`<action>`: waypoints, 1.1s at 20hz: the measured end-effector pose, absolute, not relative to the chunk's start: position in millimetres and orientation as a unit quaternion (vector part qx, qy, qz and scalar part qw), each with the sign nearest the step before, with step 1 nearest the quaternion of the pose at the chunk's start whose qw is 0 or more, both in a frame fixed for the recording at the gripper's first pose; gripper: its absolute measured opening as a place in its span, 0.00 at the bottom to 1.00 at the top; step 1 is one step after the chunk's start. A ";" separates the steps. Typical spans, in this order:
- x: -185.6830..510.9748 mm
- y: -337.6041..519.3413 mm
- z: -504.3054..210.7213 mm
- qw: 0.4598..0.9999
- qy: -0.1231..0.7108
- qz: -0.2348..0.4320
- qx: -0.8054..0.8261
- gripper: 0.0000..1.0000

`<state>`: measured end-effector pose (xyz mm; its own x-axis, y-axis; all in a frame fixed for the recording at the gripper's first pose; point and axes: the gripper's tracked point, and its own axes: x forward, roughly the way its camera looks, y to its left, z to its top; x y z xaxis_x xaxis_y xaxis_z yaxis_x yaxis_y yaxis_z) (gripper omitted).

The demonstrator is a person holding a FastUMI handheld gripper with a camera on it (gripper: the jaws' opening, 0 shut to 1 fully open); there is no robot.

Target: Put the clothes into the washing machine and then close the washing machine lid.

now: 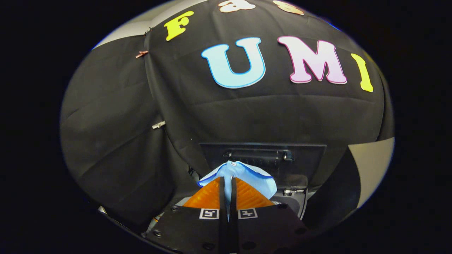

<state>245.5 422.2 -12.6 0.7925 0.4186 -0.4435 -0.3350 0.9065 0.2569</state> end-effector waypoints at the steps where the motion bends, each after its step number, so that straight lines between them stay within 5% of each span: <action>1: 248.4 422.4 -27.7 0.943 0.259 0.194 0.079 0.05; 22: 258.9 404.5 -313.5 0.907 0.407 0.099 0.040 0.05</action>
<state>258.9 404.5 -313.5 0.6492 0.2121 -0.7304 -0.1477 0.9772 0.1525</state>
